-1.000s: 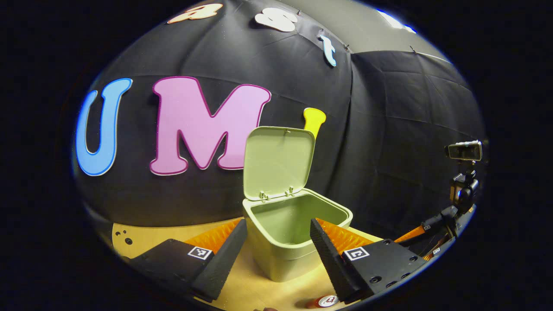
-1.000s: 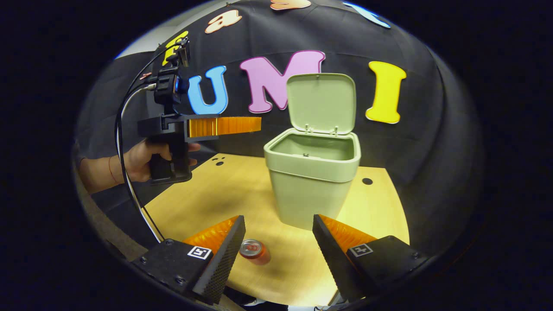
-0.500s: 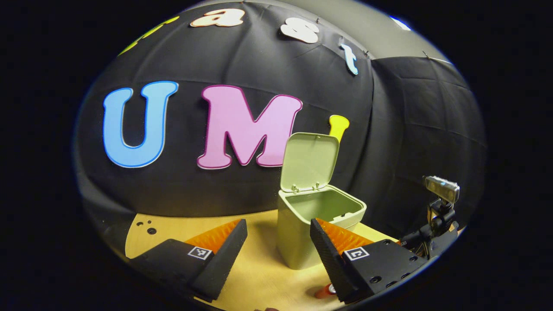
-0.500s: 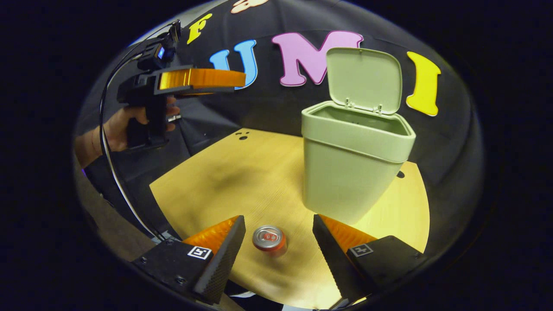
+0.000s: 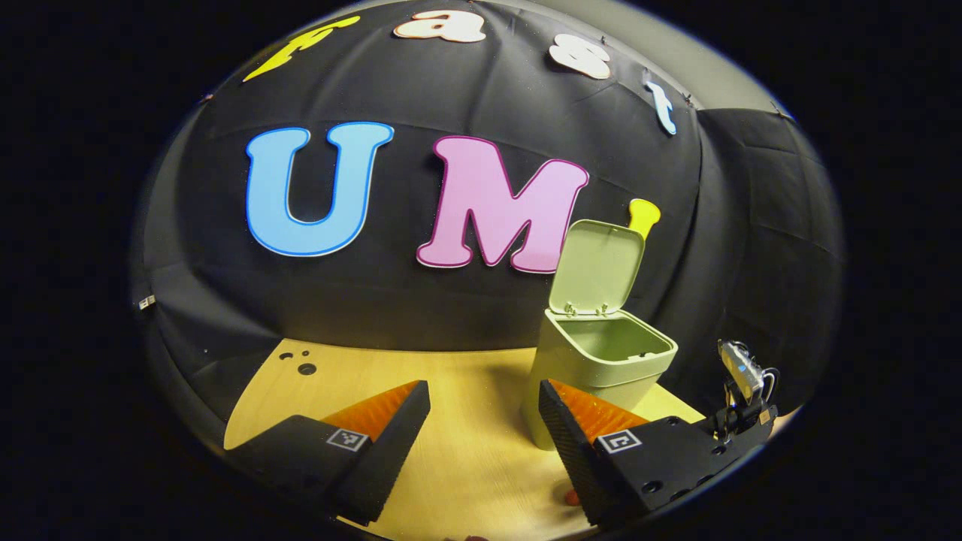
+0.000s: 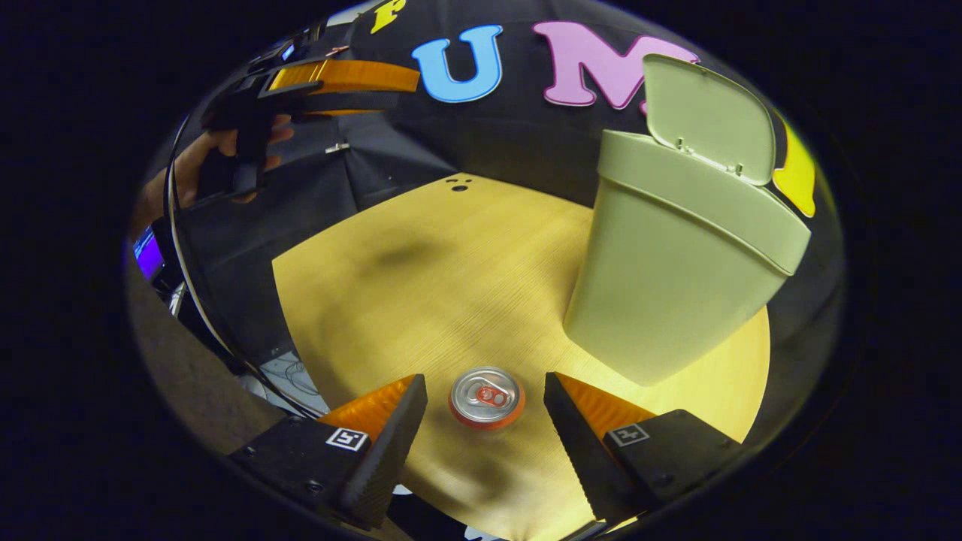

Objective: Press the lid of the desktop garbage bin to open it, pick up the crumpled paper on the desktop and throw it into the bin, then pick up the pop can on the desktop and drop it into the bin, and finally close the garbage bin lid.

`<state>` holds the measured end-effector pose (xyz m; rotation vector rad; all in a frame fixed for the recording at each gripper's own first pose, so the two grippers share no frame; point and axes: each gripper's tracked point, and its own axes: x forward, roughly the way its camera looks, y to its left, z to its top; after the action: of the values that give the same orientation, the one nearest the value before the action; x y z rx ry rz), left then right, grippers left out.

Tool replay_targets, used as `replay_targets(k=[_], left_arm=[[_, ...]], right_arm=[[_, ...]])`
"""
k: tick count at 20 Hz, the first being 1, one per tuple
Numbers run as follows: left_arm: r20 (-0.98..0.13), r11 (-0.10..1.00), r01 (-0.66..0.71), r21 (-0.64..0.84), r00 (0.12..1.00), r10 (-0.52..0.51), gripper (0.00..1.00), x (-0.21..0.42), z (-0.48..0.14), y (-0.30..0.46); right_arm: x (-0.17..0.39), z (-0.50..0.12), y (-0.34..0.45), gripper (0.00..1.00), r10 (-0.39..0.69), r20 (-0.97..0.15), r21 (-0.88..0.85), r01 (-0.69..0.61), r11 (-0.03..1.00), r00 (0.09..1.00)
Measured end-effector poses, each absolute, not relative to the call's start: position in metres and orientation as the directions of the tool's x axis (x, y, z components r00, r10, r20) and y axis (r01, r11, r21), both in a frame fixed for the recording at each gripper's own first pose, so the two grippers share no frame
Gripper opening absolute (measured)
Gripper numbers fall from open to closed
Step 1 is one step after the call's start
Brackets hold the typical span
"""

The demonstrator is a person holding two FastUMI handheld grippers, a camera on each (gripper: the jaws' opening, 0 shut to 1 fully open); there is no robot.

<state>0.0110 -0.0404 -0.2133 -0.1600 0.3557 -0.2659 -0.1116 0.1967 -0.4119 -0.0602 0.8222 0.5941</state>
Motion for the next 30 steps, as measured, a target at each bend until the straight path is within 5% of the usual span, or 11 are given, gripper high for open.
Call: replay_targets(k=[13, 15, 16, 30], left_arm=[[-0.370, 0.965, 0.134, -0.225, 0.905, -0.212, 0.95, -0.002, -0.230, -0.018], [-0.367, 0.964, 0.131, -0.230, 0.906, -0.211, 0.94, -0.002, -0.229, -0.019], [-0.363, 0.965, 0.132, -0.229, 0.908, -0.210, 0.94, -0.001, -0.228, -0.020], [-0.355, 0.961, 0.168, -0.220, 0.904, -0.239, 0.94, 0.007, -0.226, -0.033]], right_arm=[[-0.116, -0.459, 0.200, 0.98, 0.441, -0.786, 0.157, -0.549, 0.821, 0.434], [-0.114, -0.457, 0.200, 0.82, 0.441, -0.782, 0.166, -0.535, 0.828, 0.440], [-0.114, -0.456, 0.199, 0.82, 0.437, -0.783, 0.164, -0.531, 0.831, 0.443], [-0.077, -0.343, 0.170, 0.82, 0.444, -0.622, 0.206, -0.412, 0.888, 0.645]])
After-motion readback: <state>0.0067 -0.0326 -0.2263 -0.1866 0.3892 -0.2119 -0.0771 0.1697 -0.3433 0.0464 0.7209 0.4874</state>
